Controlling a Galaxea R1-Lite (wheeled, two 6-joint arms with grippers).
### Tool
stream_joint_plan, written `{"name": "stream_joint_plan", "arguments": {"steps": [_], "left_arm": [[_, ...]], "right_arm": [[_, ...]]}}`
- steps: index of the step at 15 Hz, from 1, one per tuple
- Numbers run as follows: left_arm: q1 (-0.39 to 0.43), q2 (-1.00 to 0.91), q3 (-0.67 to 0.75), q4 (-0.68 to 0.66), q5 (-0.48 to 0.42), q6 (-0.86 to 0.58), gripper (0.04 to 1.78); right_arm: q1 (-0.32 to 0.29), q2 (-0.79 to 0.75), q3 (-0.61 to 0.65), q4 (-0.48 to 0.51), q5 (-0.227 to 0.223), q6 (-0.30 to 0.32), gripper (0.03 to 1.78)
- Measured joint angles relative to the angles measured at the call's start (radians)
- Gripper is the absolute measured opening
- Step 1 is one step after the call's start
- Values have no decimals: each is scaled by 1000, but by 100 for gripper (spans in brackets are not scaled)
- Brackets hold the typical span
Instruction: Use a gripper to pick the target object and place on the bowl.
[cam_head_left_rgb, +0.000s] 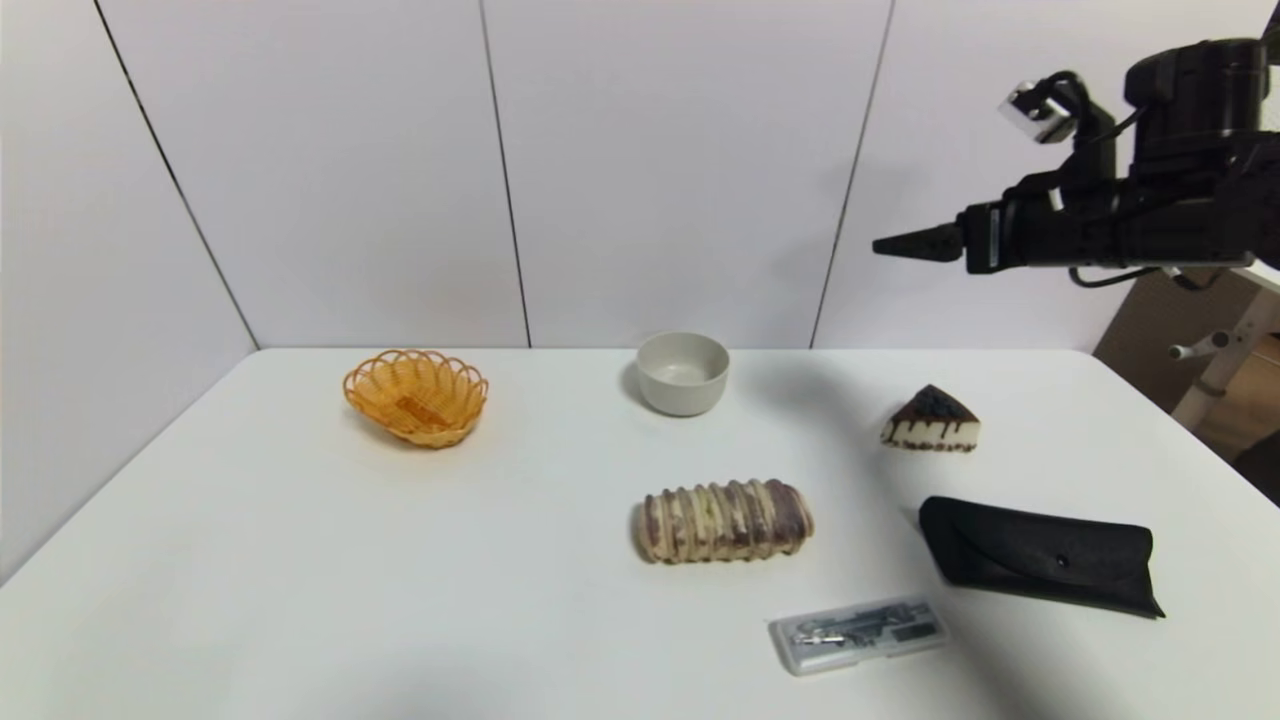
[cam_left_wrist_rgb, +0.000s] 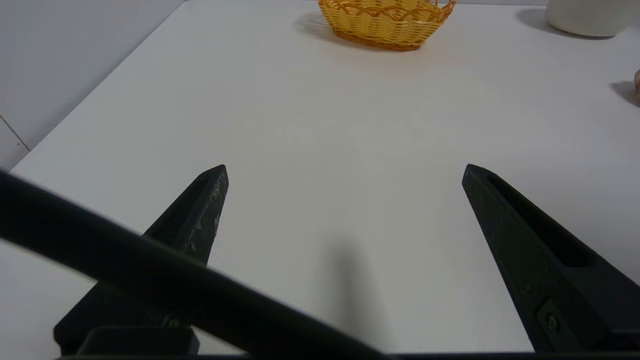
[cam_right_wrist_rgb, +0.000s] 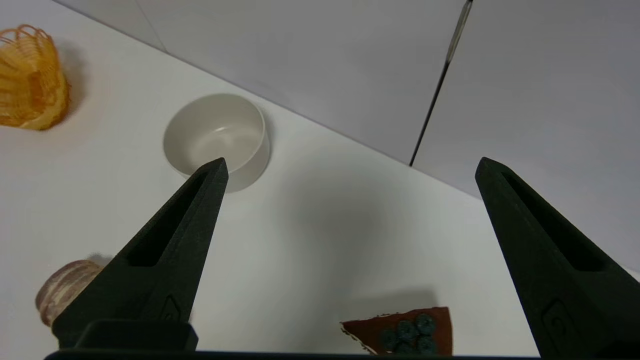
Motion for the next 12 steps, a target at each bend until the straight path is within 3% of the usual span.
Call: {"name": "stream_joint_plan", "arguments": {"steps": [1,4,6,8,10,12], "left_arm": [[0,0,0,0,0,0,169],[0,0,0,0,0,0,169],[0,0,0,0,0,0,169],[0,0,0,0,0,0,169],[0,0,0,0,0,0,169],[0,0,0,0,0,0,169]], "right_arm": [[10,27,-2,2,-38,18,171],[54,91,-36,72,-261,152,171],[93,136,-117,217,-437,287,171],[113,190,-203,373,-579,422,171],[121,239,-265,504,-657,505,171],[123,274,-319,610,-681,574,171]]}}
